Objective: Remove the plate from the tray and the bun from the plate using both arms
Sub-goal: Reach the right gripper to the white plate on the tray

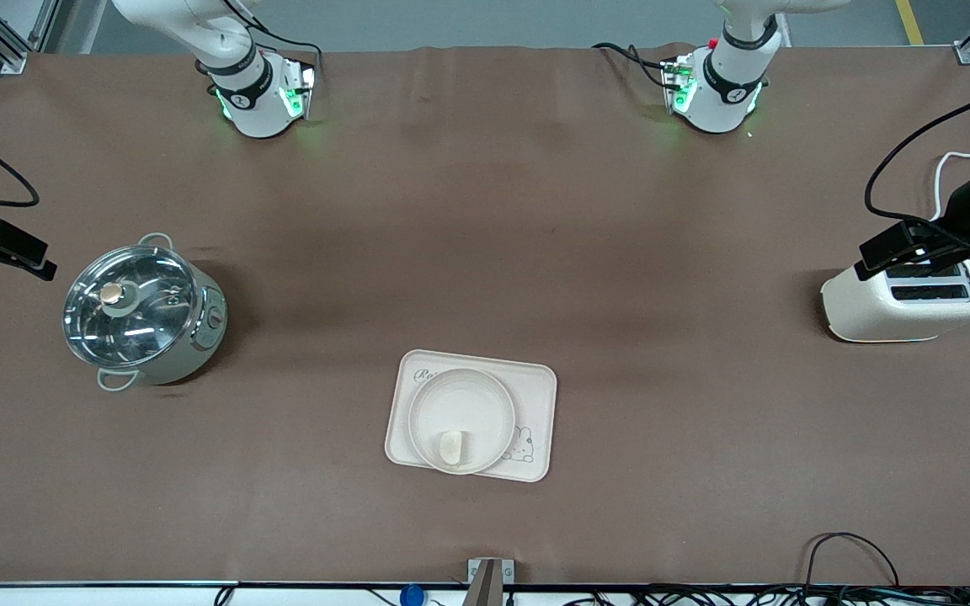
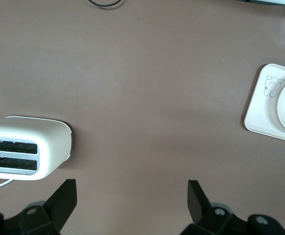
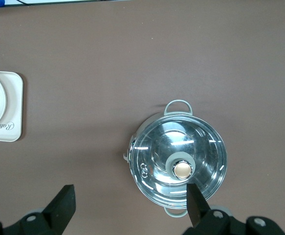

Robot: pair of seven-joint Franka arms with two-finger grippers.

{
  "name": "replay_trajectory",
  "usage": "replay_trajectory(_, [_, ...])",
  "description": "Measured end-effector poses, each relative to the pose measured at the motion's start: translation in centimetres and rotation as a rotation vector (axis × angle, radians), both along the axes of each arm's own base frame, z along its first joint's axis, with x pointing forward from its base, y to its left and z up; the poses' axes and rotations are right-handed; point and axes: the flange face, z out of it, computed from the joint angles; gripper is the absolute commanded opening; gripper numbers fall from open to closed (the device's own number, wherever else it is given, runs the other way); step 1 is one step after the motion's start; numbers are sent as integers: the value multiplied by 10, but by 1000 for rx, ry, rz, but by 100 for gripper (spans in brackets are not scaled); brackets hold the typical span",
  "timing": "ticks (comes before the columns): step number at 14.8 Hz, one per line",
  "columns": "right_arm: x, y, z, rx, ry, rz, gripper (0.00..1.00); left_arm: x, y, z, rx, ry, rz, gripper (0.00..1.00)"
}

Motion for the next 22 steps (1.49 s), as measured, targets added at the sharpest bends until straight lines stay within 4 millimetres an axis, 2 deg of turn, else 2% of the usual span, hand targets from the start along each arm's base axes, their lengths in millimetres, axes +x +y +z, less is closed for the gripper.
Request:
replay_trajectory(9, [0,0,0,0,0,0,100,0,-2,0,-1,0,-1,100])
replay_trajectory(13, [4,12,-7,23,9,15,100,0,-22,-9,-29,20,-28,100])
replay_trajectory(15, [15,32,-33,59,43,36,100,4,-32,-23,-38,48,-36,100])
replay_trajectory(16, [25,46,-52,73,55,50,100,6,-41,-35,-37,70,-36,100])
replay_trajectory(20, [69,138,-164,74,85,130,100,19,-87,-80,-34,103,-42,100])
replay_trajectory(22, [81,174,-212,132,91,123,100,27,-91,-93,-36,98,-40,100])
